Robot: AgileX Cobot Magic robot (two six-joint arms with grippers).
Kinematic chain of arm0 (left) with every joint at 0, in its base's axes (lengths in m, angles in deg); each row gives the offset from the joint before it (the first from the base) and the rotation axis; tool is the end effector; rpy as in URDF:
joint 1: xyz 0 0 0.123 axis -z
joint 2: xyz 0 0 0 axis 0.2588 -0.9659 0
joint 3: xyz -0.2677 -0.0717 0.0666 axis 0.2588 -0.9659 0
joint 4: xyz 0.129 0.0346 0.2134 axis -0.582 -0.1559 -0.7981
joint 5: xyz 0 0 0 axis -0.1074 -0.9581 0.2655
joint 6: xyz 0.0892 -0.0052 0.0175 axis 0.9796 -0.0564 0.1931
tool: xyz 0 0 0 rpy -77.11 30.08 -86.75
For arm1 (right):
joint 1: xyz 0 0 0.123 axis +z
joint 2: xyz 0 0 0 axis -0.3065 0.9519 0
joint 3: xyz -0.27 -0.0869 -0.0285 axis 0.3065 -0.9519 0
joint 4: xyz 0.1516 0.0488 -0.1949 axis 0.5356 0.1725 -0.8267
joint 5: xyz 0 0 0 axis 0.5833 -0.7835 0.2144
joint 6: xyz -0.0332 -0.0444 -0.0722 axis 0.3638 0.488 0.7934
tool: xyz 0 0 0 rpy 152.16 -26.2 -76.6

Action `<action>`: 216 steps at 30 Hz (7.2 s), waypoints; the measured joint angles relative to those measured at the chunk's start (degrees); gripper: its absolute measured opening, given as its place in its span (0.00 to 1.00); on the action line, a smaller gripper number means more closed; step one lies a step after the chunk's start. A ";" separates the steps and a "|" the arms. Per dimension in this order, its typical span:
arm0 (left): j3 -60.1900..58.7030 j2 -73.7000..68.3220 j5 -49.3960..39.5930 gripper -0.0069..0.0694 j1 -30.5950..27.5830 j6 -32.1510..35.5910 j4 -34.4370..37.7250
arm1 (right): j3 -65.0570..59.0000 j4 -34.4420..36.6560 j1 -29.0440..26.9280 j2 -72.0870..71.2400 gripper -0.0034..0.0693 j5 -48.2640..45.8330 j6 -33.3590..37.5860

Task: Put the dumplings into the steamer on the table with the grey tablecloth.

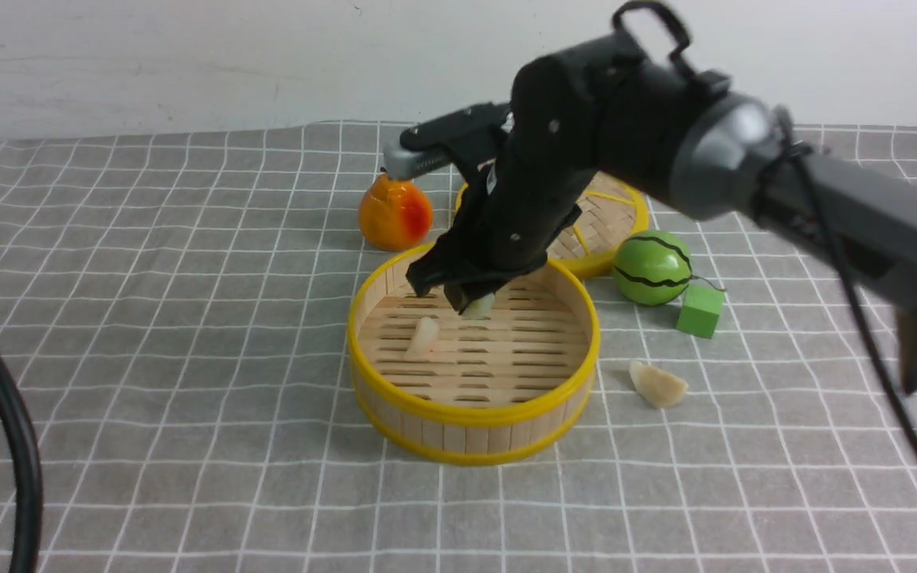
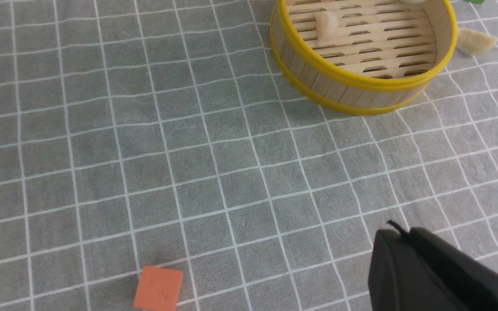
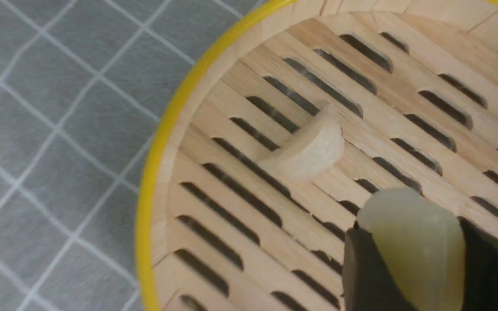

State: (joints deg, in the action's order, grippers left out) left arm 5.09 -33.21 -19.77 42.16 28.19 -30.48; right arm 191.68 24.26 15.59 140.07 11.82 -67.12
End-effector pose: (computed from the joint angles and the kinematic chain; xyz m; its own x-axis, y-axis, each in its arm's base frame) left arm 0.0859 -0.0371 0.3983 -0.6422 0.0678 -0.7636 0.2661 0.9539 -0.1391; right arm 0.4126 0.2755 0.2517 -0.7616 -0.4188 -0.4945 -0.5098 0.8583 0.0582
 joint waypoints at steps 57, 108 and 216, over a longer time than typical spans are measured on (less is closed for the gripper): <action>-0.10 0.00 0.99 0.14 0.00 -1.04 -1.08 | -26.83 3.28 -16.69 -5.01 0.75 5.22 14.28; -9.04 1.68 4.57 0.19 0.00 -1.06 -0.85 | -11.52 2.63 -6.77 -6.86 0.63 2.39 2.67; -40.35 31.99 33.08 0.27 0.00 -2.97 3.68 | -118.50 1.75 -36.79 -127.10 0.02 34.47 2.23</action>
State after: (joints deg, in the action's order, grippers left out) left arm -35.26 -1.21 13.31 42.16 25.22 -26.79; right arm 73.18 26.01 -21.20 12.97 46.30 -64.88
